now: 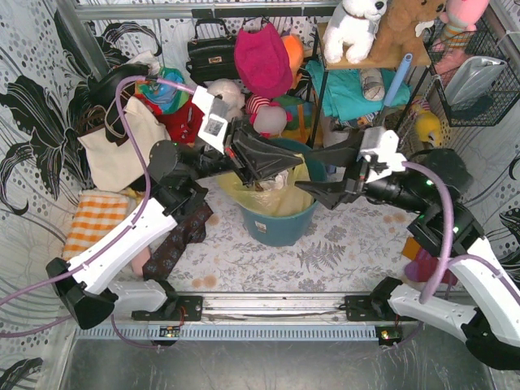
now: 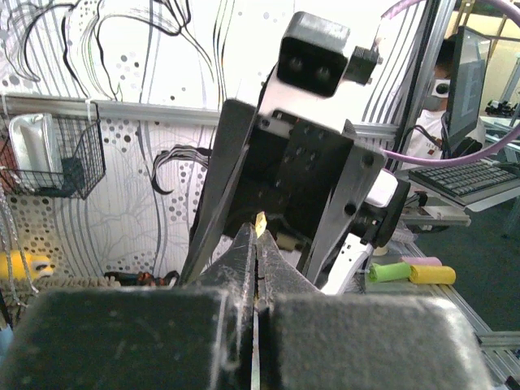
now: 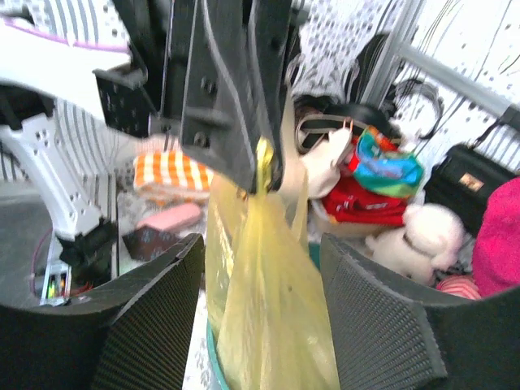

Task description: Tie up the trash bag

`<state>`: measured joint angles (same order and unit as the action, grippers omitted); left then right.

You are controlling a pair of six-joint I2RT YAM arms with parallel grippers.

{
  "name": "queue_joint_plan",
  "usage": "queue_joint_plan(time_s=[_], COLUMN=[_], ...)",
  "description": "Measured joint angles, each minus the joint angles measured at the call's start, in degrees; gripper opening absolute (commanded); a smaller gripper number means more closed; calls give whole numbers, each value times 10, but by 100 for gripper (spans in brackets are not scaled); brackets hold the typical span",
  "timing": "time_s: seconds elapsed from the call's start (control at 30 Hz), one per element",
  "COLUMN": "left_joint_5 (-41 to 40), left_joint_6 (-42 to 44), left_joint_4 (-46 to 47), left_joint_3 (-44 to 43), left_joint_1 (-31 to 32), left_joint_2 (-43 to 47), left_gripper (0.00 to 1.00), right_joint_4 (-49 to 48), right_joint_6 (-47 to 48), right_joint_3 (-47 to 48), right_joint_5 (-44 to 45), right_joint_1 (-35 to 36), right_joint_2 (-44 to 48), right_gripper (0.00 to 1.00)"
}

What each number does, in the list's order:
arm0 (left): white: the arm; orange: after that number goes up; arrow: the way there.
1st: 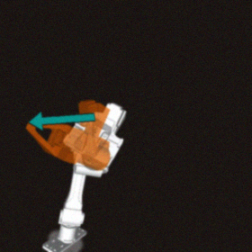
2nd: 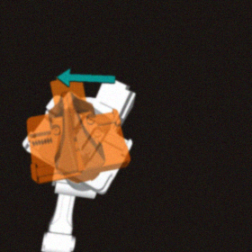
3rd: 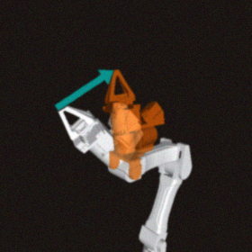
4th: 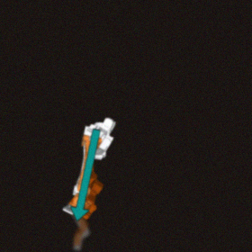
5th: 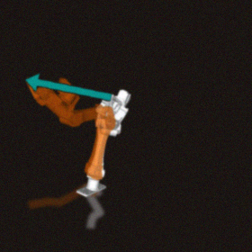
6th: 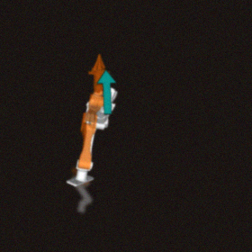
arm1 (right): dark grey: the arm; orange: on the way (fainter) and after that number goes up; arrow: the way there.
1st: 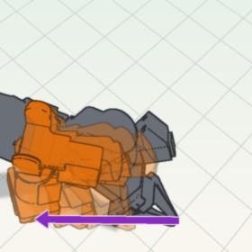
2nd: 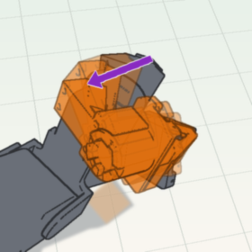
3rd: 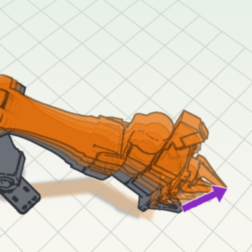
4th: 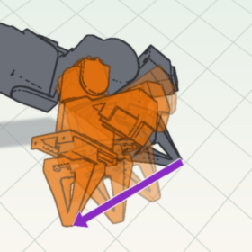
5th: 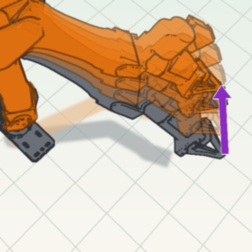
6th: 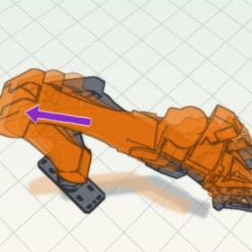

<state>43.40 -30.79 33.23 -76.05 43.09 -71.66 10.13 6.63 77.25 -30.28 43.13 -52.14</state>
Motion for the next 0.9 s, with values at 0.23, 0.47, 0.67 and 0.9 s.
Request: queue_joint_plan(time_s=[0.23,0.47,0.67,0.9], left_joint_5=[4,30,36,38], left_joint_6=[-16,-47,-54,-54], left_joint_4=[60,122,141,147], left_joint_3=[79,136,178,190], left_joint_1=[0,0,0,0], left_joint_2=[34,53,91,112], left_gripper=[0,0,0,0], right_joint_4=[-50,-55,-19,20], right_joint_6=[-47,-102,-143,-174], right_joint_3=[59,177,278,342], right_joint_5=[41,74,53,9], right_joint_1=[0,0,0,0], right_joint_2=[-10,-124,-248,-327], right_gripper=[60,58,66,72])
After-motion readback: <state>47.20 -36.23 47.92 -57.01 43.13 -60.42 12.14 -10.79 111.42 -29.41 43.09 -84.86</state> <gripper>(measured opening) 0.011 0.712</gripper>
